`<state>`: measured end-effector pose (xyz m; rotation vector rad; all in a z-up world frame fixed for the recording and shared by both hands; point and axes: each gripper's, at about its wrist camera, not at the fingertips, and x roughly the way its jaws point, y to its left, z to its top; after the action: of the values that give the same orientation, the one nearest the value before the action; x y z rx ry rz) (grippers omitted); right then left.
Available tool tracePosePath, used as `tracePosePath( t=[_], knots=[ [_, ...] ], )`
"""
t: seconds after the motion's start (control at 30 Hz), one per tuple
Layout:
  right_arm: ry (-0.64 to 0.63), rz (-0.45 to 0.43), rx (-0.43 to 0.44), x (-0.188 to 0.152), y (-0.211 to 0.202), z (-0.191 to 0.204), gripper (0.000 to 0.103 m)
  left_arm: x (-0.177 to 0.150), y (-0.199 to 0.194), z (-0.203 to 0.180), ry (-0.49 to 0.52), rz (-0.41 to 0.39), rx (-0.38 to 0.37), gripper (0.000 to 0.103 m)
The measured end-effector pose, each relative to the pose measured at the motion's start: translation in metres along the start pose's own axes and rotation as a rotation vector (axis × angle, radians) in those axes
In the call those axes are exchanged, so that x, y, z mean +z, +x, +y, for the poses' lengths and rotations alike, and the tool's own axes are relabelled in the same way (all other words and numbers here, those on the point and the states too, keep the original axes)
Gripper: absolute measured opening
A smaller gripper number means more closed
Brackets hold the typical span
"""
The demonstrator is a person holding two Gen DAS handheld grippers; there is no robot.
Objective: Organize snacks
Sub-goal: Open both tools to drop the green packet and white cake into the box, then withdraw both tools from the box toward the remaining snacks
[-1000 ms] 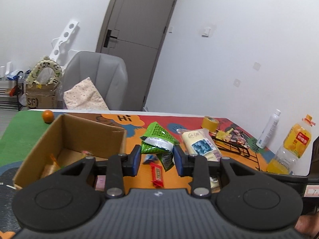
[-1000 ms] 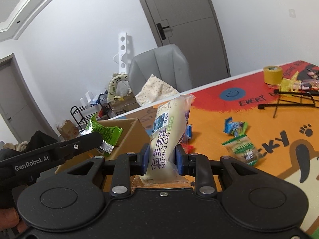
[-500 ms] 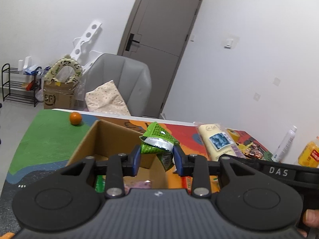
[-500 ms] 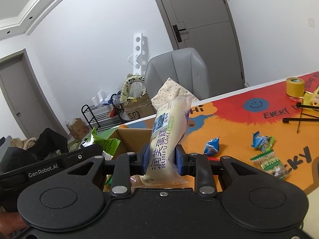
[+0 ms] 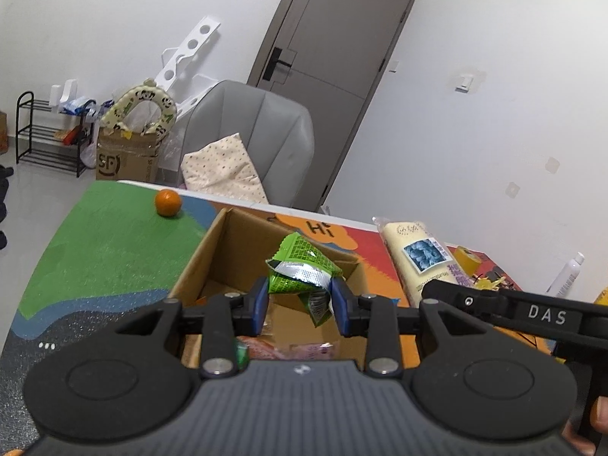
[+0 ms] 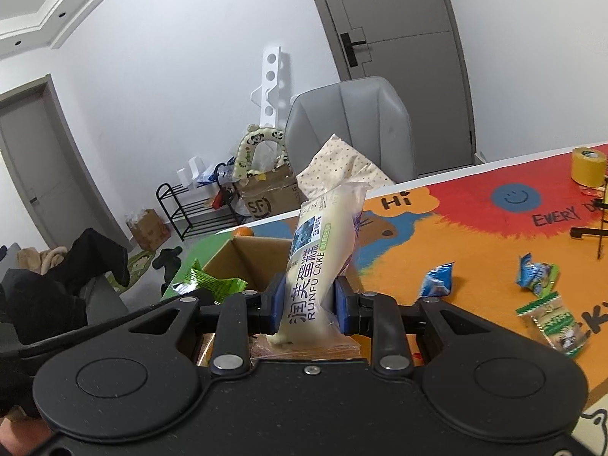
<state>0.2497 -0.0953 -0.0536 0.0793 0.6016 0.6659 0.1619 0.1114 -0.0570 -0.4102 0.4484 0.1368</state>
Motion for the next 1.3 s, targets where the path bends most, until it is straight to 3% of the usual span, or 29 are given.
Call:
tracePosePath(
  t=[0.17,0.4,0.47,0.53,0.67,0.8,0.93,1.3],
  knots=[
    [-0.01,0.02,0.005,0.0,0.015,0.013,0.026,0.001,0.005,0.01,-0.01,-0.01,0.03,0.038],
    [-0.007,0.045,0.019,-0.003,0.03,0.022,0.026,0.005,0.004,0.022,-0.026,-0.011,0.044,0.054],
    [0.007,0.052,0.04,-0.003,0.033,0.021,0.036,0.005,0.002,0.024,-0.029,-0.011,0.049,0.059],
    [0.019,0.046,0.037,-0.003,0.033,0.02,0.059,0.006,0.001,0.026,-0.031,-0.013,0.055,0.065],
    [0.007,0.029,0.042,-0.003,0.027,0.02,0.062,0.007,-0.002,0.025,-0.018,-0.014,0.091,0.083],
    [0.018,0.043,0.038,-0.004,0.02,0.011,0.076,0.009,-0.005,0.019,0.011,0.006,0.084,0.089],
    [0.03,0.054,0.042,-0.008,0.012,0.004,0.085,0.008,-0.007,0.016,0.004,0.045,0.083,0.091],
    [0.059,0.034,0.028,-0.012,-0.015,-0.019,0.097,0.001,-0.013,-0.007,0.037,0.088,0.07,0.094]
  ],
)
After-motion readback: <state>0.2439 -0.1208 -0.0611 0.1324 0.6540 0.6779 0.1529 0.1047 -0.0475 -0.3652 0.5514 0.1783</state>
